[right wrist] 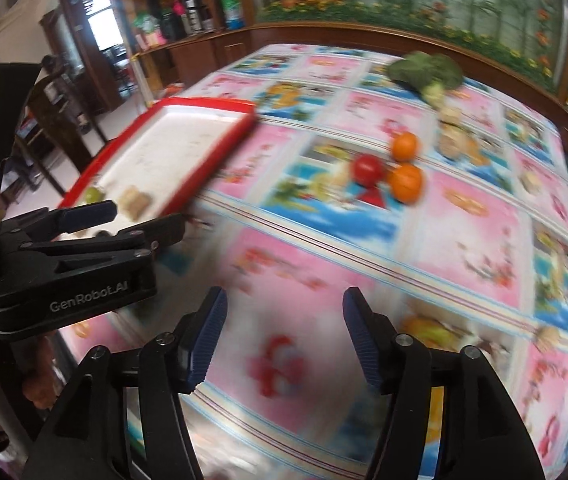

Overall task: Organize fruits
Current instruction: 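Grasp the red tomato with the left tool while the right tool grasps an orange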

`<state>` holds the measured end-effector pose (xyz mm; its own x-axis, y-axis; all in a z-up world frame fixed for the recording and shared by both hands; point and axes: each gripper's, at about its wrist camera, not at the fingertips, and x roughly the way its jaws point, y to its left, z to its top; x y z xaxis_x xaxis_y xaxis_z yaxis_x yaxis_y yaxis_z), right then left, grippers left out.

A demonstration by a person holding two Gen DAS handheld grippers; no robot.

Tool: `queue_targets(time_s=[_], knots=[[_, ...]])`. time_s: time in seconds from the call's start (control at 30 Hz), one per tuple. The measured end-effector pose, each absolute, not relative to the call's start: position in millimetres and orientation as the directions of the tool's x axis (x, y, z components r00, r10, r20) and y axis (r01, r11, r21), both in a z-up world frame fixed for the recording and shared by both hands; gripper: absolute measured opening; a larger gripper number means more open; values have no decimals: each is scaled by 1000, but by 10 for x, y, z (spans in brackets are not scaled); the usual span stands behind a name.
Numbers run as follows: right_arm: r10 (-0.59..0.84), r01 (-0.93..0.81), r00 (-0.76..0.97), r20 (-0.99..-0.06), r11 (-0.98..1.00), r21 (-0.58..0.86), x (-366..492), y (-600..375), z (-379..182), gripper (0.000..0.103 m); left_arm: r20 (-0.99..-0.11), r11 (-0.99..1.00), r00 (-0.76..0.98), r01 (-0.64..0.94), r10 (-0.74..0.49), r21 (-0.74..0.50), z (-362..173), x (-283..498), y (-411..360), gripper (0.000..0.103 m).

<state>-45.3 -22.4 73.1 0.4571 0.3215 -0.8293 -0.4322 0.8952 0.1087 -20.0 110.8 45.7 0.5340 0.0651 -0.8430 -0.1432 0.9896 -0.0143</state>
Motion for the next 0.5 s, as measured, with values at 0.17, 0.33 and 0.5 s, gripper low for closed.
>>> queue_targets(time_s=[0.17,0.33,0.5], knots=[[269,-340,482,-834,935,105,-413,-667,670,71,-860,996,507,-93,60,15,395,-125,778,84],[255,-280,484,-837,951,128,-260,-1001,634,71,-861,996,500,-50,90,75,356,-27,551,87],[286,-286,497,-820,945,157,118,-1093,696,71,-860,991,494,-44,129,123,326,183,509,87]])
